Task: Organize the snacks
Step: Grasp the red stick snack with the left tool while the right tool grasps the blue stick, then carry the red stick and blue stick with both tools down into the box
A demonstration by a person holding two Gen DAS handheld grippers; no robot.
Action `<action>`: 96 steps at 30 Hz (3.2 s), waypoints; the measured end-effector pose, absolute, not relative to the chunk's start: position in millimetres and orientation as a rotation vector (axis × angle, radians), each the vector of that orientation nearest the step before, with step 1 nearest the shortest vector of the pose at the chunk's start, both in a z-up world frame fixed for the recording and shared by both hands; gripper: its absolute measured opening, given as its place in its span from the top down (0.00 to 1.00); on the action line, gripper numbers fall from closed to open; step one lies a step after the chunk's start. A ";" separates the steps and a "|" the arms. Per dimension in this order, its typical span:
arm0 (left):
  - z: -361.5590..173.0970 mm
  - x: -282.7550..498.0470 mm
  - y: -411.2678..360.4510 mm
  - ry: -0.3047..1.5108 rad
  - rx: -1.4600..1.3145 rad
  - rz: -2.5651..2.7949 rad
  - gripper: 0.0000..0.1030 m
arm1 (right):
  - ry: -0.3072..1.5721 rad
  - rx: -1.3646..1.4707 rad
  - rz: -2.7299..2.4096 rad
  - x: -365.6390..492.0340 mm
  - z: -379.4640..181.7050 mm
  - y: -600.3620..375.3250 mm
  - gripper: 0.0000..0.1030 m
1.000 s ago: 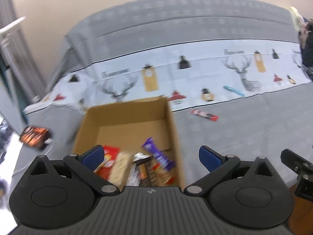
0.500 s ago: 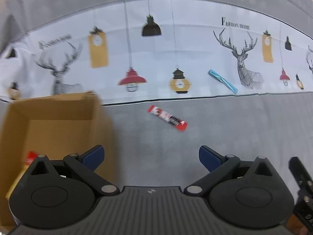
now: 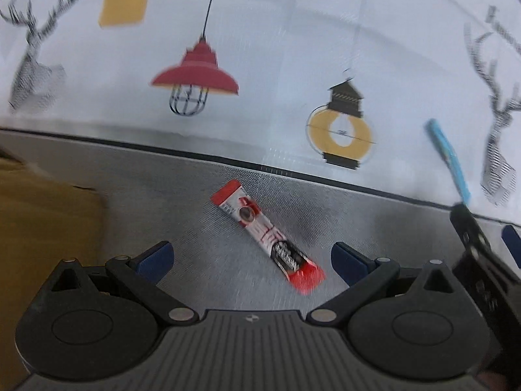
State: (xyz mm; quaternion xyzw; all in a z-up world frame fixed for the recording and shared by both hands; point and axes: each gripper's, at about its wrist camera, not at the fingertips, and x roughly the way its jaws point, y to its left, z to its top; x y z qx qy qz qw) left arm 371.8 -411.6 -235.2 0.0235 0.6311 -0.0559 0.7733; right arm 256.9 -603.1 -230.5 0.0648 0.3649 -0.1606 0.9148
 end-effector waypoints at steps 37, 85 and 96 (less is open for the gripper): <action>-132.8 221.9 -320.6 1.215 0.135 -0.453 0.88 | 0.712 0.452 -0.327 102.7 -163.9 -500.7 0.94; -4.0 -26.2 -15.6 0.905 0.054 -0.287 0.88 | 0.639 0.204 0.136 -94.0 -0.3 -195.4 0.94; -8.3 -16.0 -14.3 0.925 0.040 -0.282 0.88 | 0.671 0.205 0.129 -85.1 -4.7 -195.2 0.94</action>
